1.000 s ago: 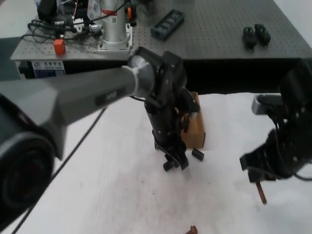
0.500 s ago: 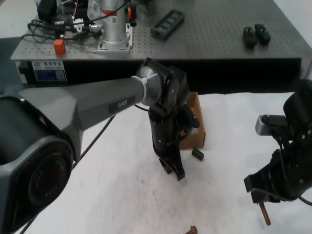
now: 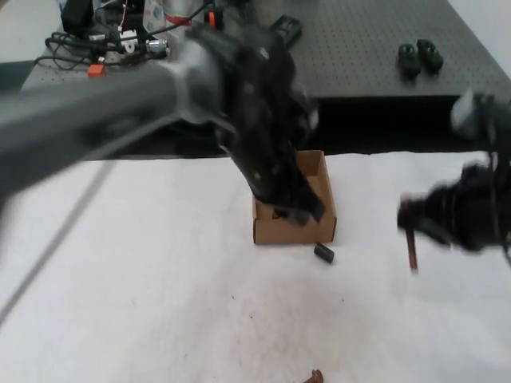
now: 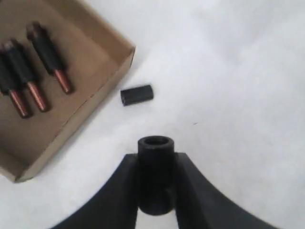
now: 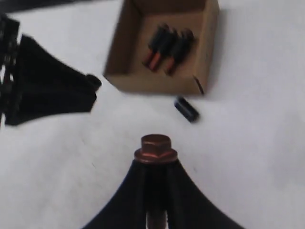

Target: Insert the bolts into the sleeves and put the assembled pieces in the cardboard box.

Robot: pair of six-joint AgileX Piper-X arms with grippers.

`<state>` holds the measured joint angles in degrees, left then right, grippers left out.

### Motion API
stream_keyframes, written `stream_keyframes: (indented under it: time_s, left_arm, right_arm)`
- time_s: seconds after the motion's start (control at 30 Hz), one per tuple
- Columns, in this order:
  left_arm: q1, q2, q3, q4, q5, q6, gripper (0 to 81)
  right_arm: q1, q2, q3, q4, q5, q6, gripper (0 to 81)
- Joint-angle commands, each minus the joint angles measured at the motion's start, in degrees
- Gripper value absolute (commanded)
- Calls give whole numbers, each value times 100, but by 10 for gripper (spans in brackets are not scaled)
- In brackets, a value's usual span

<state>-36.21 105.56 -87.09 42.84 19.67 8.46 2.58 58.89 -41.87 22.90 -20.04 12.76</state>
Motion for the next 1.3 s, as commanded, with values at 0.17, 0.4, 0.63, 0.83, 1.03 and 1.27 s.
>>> stream_keyframes:
  time_s: [0.17, 0.4, 0.63, 0.83, 1.03, 1.27]
  left_arm:
    - [-16, -1955, 2443, -3026, 1393, -1660, 7]
    - [-16, -2874, 3464, -4622, 1553, -2186, 7]
    - [-29, -3030, 3594, -4942, 1986, -2309, 7]
    - [-25, -3030, 3594, -4942, 2023, -2325, 7]
    - [-25, -3030, 3594, -4942, 1998, -2344, 7]
    - [-25, -3030, 3594, -4942, 1688, -2362, 7]
  right_arm:
    - [581, -59, -20, -2692, -458, 1455, 27]
    - [1056, -2, -20, -3615, -369, 1810, 27]
    - [1212, 139, -20, -3574, -522, 1810, 27]
    - [1294, 236, -20, -3485, -671, 1810, 27]
    - [1294, 236, -20, -3167, -671, 1549, 27]
    - [1294, 236, -20, -3008, -846, 1550, 27]
